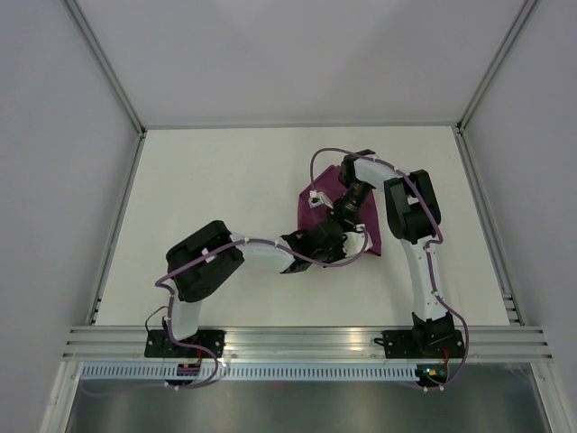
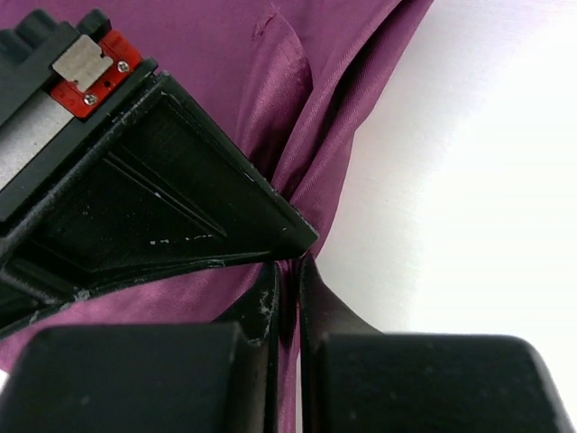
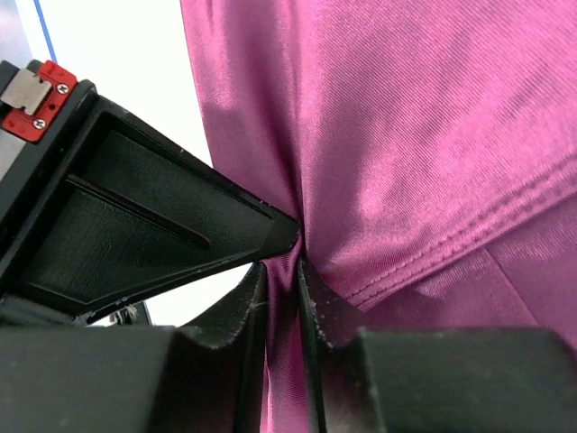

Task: Fold the napkin, place the utensils inside, and roll it up
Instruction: Roll the napkin at the center of the board.

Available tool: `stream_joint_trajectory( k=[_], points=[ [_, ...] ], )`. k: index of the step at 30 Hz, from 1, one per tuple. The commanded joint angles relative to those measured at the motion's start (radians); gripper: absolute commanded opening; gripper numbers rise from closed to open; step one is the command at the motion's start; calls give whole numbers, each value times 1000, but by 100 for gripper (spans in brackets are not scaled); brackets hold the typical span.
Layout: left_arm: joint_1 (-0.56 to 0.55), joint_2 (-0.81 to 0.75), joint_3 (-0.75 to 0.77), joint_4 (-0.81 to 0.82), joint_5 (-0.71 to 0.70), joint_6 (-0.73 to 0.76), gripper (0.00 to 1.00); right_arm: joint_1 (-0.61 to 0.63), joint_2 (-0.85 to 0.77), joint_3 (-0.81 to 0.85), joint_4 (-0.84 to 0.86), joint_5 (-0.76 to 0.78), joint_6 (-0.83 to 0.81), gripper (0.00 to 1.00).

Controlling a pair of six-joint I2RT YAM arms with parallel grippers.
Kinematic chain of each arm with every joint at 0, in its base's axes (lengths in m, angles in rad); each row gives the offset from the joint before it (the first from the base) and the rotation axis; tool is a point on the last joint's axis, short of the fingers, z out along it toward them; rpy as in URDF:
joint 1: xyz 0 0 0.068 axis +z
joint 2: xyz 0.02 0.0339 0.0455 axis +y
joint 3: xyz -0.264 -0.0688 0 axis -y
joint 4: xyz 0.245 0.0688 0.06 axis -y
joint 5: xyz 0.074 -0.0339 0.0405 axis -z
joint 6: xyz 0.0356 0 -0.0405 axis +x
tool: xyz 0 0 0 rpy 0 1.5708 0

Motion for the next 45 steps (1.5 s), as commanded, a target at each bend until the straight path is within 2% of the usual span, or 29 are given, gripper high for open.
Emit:
stream_joint_trajectory(
  k=[1, 2, 5, 9, 12, 22, 25, 31, 35, 38, 43, 45],
  points=[
    [20, 47, 33, -94, 94, -14, 2, 0, 16, -24, 173, 90, -59, 25],
    [31, 50, 40, -105, 121, -17, 2, -1, 3, -25, 165, 71, -61, 27],
    [55, 47, 46, -127, 179, -34, 2, -18, -56, -32, 156, 30, -62, 44],
    [86, 40, 55, -156, 246, -60, 2, -55, -132, -42, 159, -24, -54, 54],
    [114, 42, 66, -180, 298, -76, 2, -93, -168, -42, 153, -62, -51, 58],
    [221, 88, 170, -348, 523, -168, 2, -240, -332, -151, 308, -172, 24, 59],
    [256, 123, 228, -419, 609, -188, 2, -268, -427, -252, 401, -179, 31, 58],
    [296, 238, 401, -597, 738, -209, 2, -265, -671, -592, 722, -133, 93, 58],
    [326, 324, 506, -686, 830, -238, 2, -240, -786, -751, 925, -64, 110, 58],
    [336, 364, 576, -734, 855, -254, 2, -191, -865, -870, 1044, 8, 113, 58],
    [352, 428, 649, -812, 899, -273, 2, -43, -986, -1070, 1243, 172, 128, 61],
    [355, 444, 665, -831, 913, -284, 2, 12, -1001, -1098, 1308, 201, 133, 62]
  ],
)
